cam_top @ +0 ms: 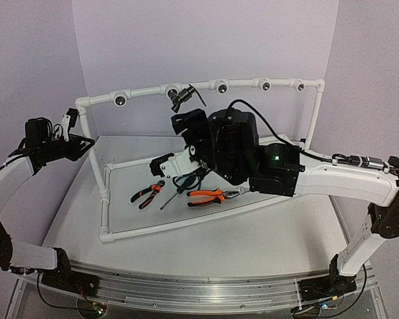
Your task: Install the water faucets
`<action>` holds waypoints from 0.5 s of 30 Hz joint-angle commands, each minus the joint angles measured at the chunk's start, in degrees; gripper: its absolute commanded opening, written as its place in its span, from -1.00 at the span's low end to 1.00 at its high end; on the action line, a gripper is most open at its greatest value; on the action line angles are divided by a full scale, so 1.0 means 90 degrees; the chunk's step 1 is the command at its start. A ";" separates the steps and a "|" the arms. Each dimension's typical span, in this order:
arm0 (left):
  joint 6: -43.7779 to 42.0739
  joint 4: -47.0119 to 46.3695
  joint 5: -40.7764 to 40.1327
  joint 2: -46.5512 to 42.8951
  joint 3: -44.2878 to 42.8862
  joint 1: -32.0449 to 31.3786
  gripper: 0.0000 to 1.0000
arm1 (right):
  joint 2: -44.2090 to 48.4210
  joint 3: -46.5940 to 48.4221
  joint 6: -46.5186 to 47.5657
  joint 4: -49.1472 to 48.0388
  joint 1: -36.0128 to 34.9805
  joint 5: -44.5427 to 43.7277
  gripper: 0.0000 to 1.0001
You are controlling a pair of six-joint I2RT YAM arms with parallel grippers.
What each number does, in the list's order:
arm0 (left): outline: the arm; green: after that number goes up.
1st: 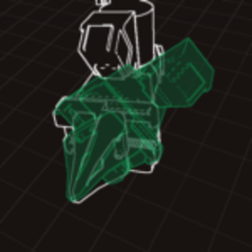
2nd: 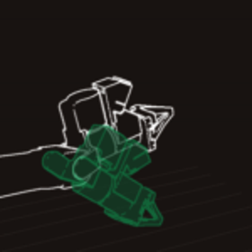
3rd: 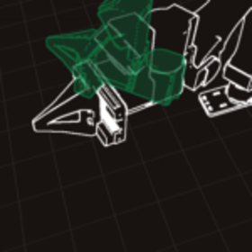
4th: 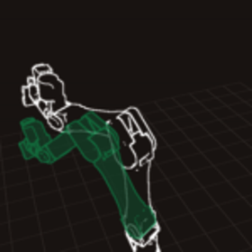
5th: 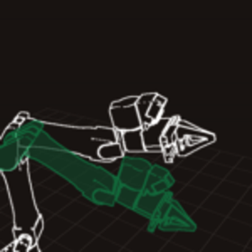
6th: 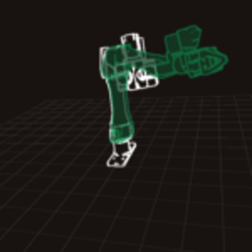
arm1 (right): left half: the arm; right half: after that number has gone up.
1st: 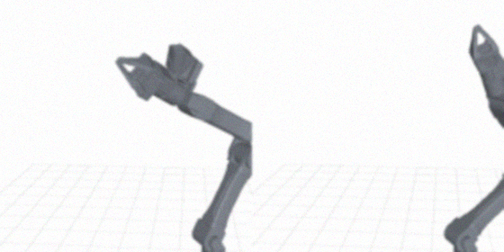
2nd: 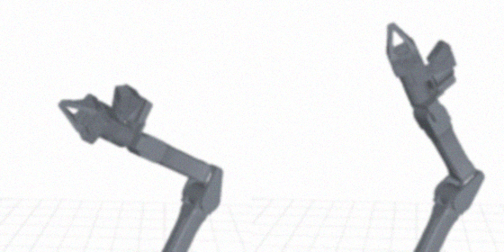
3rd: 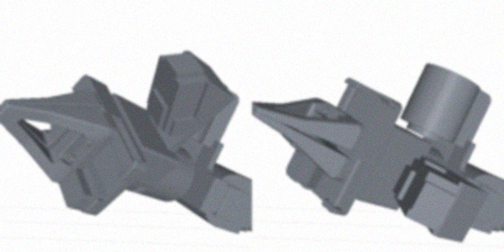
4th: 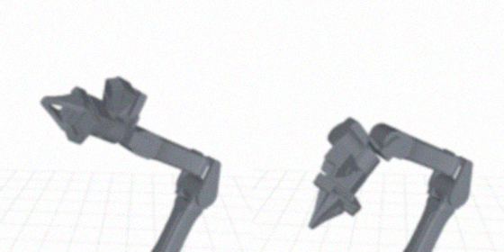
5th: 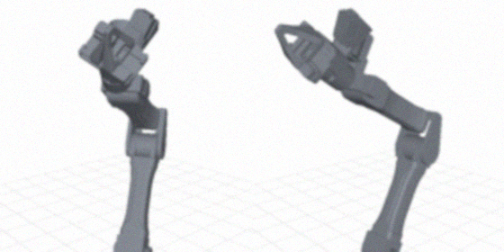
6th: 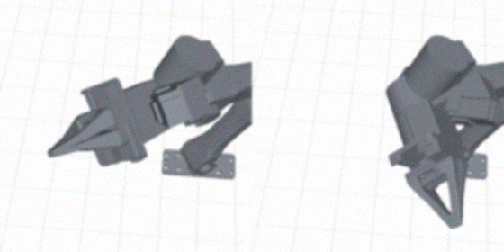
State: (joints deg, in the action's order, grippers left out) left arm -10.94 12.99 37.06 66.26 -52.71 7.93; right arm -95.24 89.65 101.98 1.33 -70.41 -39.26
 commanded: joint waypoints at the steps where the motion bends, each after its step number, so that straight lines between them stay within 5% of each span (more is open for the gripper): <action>1: 0.0546 0.2361 -0.0533 0.0246 0.0319 -0.0024 -1.00 | -0.0108 0.0446 0.0383 0.0021 0.0369 0.0393 0.76; 15: -0.1201 0.0550 -0.0648 0.0097 0.1049 -0.0225 -1.00 | -0.1122 0.1387 0.0484 -0.1007 0.0958 0.0668 0.71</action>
State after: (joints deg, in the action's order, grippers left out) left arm -14.03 5.40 37.27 65.30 -47.17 7.53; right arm -103.91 97.65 104.42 -3.88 -62.22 -34.09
